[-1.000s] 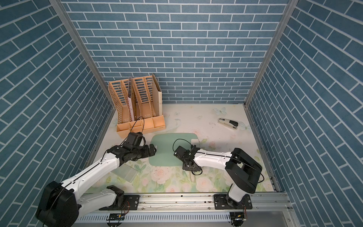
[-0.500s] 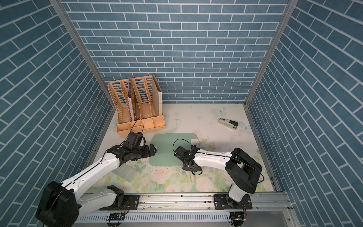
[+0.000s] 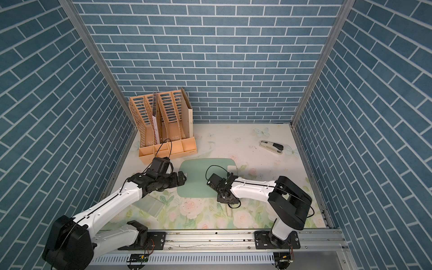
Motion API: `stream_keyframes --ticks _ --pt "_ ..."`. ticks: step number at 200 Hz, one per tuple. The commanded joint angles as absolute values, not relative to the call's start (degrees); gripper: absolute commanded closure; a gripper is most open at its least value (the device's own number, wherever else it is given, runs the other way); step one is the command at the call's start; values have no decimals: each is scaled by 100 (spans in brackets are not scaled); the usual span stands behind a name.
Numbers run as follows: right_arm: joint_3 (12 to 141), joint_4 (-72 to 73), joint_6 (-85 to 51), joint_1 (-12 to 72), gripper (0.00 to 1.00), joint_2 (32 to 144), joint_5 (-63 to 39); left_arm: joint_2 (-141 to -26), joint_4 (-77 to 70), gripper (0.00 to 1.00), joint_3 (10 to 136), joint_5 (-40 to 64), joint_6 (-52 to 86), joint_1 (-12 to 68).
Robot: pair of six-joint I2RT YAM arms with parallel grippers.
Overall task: Align the knife with the edge of the cutting board
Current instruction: Place the knife at the edge of the cutting board.
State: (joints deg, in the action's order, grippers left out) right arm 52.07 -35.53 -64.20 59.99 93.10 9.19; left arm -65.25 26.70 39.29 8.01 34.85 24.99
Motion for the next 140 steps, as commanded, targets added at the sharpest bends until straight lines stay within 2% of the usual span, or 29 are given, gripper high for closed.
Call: stream_keyframes --ticks 1,48,71,140 --pt "5150 -3619 -6495 5974 94 9322 894 -6537 2672 0 3867 826 3375 2454" --pt "5161 -3639 -6488 5975 91 9348 896 -6538 2672 0 3859 842 3377 2457" --pt "5154 -3629 -6506 5977 85 9348 905 -6548 2672 0 3862 846 3370 2452" --pt "5152 -3639 -6488 5975 74 9413 888 -6522 2663 0 3856 852 3374 2453"
